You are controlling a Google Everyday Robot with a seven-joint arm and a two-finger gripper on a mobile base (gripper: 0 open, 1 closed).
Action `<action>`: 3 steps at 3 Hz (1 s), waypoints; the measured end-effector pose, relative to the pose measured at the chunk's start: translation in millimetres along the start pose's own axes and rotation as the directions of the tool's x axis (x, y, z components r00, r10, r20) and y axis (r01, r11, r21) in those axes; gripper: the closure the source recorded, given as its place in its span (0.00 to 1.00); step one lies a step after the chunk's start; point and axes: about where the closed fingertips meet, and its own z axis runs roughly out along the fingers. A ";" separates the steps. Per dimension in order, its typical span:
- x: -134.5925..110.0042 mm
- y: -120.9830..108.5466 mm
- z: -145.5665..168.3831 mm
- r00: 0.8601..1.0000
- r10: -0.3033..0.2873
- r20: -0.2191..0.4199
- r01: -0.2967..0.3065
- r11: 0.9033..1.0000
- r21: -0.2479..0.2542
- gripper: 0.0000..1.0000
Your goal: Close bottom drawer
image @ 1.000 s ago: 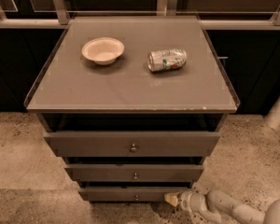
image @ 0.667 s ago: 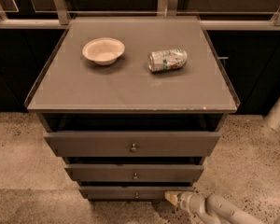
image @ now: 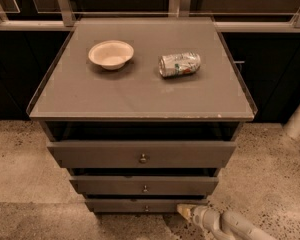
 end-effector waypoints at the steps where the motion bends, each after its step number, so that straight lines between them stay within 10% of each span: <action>1: -4.0 -5.0 -2.3 0.999 0.034 -0.018 -0.034 0.999 -0.009 1.00; 3: -19.8 4.9 -10.6 0.997 0.049 -0.059 -0.052 0.998 -0.042 1.00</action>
Offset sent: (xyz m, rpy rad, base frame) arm -0.0021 -0.0624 0.0562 0.0638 0.3949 0.2192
